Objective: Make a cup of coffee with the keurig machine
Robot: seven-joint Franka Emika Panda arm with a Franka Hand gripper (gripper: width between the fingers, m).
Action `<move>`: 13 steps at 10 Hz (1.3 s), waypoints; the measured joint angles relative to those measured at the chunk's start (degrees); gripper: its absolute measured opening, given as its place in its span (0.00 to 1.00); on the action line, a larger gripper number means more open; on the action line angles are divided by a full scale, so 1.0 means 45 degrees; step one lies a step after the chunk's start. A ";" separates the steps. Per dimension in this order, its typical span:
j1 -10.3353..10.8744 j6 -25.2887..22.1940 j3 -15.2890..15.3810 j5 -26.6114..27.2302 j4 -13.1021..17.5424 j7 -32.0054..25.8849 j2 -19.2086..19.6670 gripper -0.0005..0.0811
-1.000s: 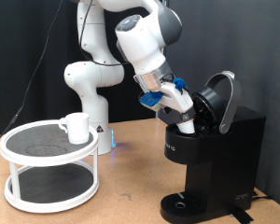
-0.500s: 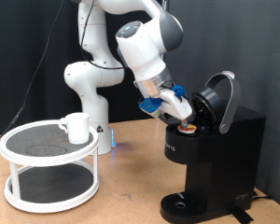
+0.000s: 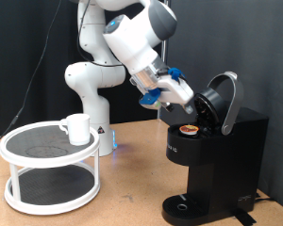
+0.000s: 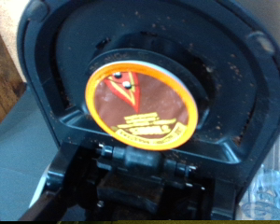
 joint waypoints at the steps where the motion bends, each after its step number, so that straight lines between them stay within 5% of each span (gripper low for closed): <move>1: 0.0004 -0.0048 0.0014 -0.0014 -0.0019 0.0000 0.0005 0.91; 6: -0.0019 -0.0868 -0.0579 0.2336 0.0415 -0.0214 -0.0670 0.91; 10: -0.0204 -0.1659 -0.0832 0.1934 0.1612 0.1622 -0.1053 0.91; 13: -0.0297 -0.3328 -0.0920 0.0759 0.2987 0.2731 -0.0696 0.91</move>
